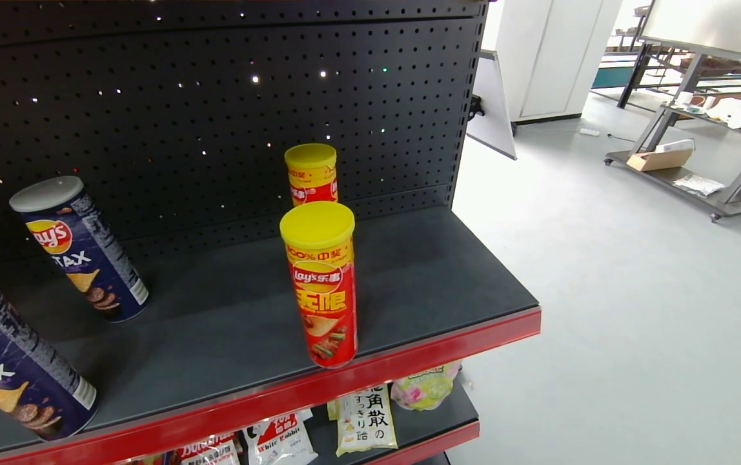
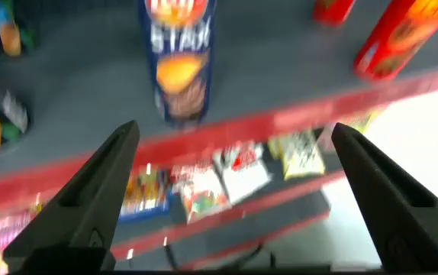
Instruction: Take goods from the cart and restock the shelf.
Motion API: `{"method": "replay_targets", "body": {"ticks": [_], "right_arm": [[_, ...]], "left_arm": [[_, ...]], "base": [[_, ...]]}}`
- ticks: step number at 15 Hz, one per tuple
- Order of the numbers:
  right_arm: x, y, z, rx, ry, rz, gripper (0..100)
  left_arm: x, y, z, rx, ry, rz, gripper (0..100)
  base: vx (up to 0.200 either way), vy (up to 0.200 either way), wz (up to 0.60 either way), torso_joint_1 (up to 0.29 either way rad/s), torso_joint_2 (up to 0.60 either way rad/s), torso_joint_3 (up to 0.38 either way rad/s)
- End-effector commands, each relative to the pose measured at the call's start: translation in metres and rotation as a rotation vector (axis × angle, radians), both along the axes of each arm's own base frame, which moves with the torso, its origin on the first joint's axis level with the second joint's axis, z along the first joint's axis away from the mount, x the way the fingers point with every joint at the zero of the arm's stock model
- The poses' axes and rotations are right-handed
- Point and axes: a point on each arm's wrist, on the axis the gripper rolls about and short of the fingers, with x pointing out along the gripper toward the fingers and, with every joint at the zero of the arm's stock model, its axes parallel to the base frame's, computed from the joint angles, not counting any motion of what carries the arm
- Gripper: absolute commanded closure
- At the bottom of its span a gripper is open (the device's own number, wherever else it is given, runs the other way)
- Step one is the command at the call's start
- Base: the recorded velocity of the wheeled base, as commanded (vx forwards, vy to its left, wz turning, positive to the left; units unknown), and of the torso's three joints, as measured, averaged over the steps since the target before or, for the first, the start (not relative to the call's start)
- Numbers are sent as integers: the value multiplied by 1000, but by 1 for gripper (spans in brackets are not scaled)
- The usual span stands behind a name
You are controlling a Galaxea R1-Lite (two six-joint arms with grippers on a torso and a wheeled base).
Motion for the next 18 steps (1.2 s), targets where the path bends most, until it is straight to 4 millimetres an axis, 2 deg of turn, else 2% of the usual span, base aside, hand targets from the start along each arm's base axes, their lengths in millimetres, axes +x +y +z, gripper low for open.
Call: {"method": "replay_targets", "body": {"ticks": [1,2,4,5,7,8,11,15,17,18], "right_arm": [[0,0,0,0,1,1,0],[0,0,0,0,1,1,0],[0,0,0,0,1,1,0],[0,0,0,0,1,1,0],[0,0,0,0,1,1,0],[0,0,0,0,1,1,0],[0,0,0,-6,1,2,0],[0,0,0,-6,1,1,0],[0,0,0,-6,1,2,0],[0,0,0,-6,1,4,0]], "left_arm": [[2,-7,-6,7,77,117,0],[4,-13,-12,2,104,203,0],[-2,-15,-37,-1,58,206,0],[3,-13,-58,-12,-55,108,0],[27,-14,-62,-26,-294,69,0],[36,-14,-80,17,-283,54,0],[38,-14,-82,-4,-305,72,0],[38,-11,-83,18,-307,223,0],[38,-15,-82,-1,-315,52,0],[38,-15,-83,-1,-306,46,0]], "base": [[0,0,0,0,0,0],[0,0,0,0,0,0],[0,0,0,0,0,0],[0,0,0,0,0,0],[0,0,0,0,0,0],[0,0,0,0,0,0],[0,0,0,0,0,0],[0,0,0,0,0,0],[0,0,0,0,0,0],[0,0,0,0,0,0]]}}
